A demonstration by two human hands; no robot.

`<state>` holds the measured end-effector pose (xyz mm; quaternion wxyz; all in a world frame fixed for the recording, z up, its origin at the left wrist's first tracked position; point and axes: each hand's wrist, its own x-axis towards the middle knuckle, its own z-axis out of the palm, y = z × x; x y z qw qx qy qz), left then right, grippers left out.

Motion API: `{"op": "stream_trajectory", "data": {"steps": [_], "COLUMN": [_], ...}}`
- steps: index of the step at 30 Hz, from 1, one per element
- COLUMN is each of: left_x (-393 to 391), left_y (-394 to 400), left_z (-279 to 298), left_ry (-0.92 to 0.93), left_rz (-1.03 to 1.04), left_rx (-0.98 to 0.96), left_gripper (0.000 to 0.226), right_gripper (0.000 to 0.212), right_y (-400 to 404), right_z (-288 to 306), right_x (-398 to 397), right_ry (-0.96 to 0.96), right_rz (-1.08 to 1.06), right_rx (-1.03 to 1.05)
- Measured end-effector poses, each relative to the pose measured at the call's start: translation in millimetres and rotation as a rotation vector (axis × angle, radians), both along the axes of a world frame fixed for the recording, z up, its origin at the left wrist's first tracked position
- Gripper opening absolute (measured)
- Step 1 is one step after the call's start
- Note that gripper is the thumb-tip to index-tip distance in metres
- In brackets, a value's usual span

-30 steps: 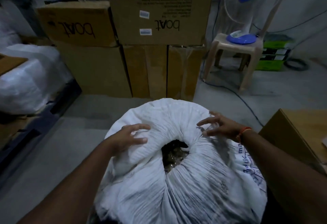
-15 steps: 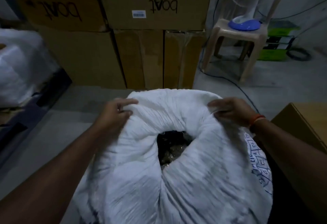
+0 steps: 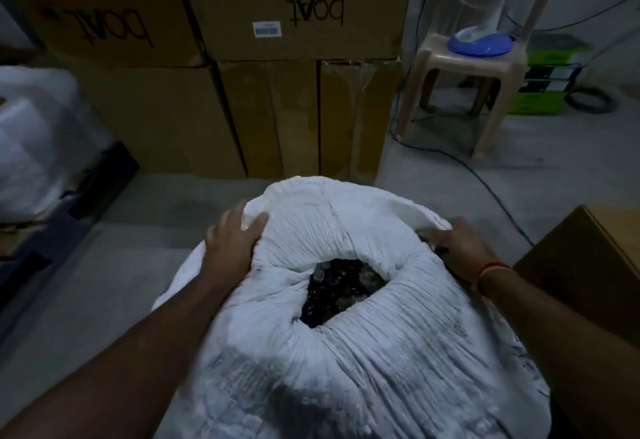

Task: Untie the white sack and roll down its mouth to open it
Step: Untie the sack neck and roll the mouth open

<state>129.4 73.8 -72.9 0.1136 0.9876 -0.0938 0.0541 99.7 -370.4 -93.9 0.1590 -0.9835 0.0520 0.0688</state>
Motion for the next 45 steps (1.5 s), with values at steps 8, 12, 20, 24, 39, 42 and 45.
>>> {"op": "stream_trajectory", "data": {"steps": [8,12,20,24,39,42,45], "left_x": [-122,-199,-203,-222,-262,-265,-272], "left_y": [37,59,64,37,110,126,128], "left_z": [60,44,22,48,47,40,46], "left_ry": [-0.297,-0.142,-0.012,-0.112,0.142,0.263,0.224], "left_rz": [-0.586,-0.809,-0.747,-0.843,-1.025,-0.979,-0.856], "left_rx": [-0.009,0.164,0.431,0.312,0.428,0.29,0.171], "left_gripper": [0.056,0.087,0.116,0.062,0.075,0.097,0.087], "right_gripper": [0.075,0.078,0.067,0.051,0.04,0.04,0.041], "right_y": [10,14,56,49,61,65,62], "right_z": [84,79,37,62,68,69,77], "right_x": [-127,-196,-217,-221,-299,-310,-322], "right_ry": [-0.449,-0.297,-0.242,-0.167,0.371,0.357,0.242], "right_rz": [0.685,0.906,0.863,0.978,0.895,0.851,0.765], "right_rx": [-0.194,-0.217,-0.406,-0.384,-0.33,-0.208,-0.072]}}
